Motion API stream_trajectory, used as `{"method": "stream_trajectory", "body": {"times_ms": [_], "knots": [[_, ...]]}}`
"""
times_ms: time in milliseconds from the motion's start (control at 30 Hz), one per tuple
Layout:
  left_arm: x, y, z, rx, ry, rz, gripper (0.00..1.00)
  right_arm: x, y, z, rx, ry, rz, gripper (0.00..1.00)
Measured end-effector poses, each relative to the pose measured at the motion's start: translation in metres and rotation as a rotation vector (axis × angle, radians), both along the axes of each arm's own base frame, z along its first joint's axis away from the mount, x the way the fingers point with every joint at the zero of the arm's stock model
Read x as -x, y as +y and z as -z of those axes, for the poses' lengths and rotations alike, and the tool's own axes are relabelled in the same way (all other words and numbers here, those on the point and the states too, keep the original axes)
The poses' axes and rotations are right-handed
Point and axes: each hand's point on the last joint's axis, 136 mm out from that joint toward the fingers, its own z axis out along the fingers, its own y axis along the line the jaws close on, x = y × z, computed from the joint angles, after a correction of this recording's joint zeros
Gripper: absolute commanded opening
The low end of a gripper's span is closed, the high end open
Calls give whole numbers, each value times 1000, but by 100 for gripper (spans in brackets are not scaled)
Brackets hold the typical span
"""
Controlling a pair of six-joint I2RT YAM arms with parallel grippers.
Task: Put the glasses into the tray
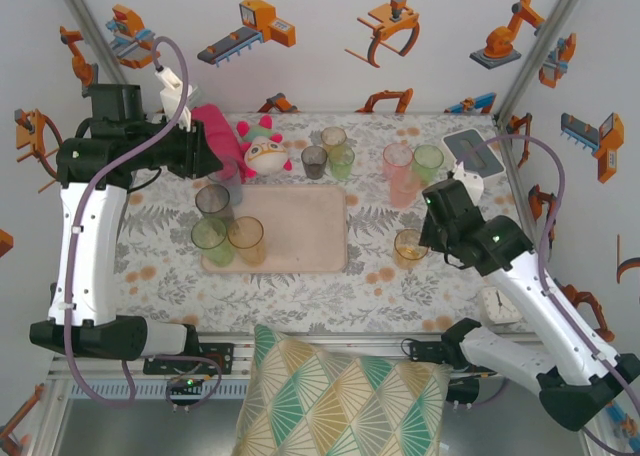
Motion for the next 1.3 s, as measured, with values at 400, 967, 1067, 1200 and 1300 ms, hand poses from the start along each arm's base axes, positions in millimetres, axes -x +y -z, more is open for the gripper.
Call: {"method": "stream_trajectory", "body": {"times_ms": [400,967,1067,1200,1300], "knots": [[-1,0,1,20,25,-15,91,-1,1,25,-18,107,-3,62],[-2,-1,2,22,28,-14,100,-13,-12,66,9,232,57,57],[-2,-1,2,22,28,-13,100,-17,-12,72,10,243,57,53],[-2,-1,2,23,28,-12,100,-19,-14,78,11,250,59,50],[-2,-1,2,23,28,-12,100,-21,-15,84,9,255,63,49]]}}
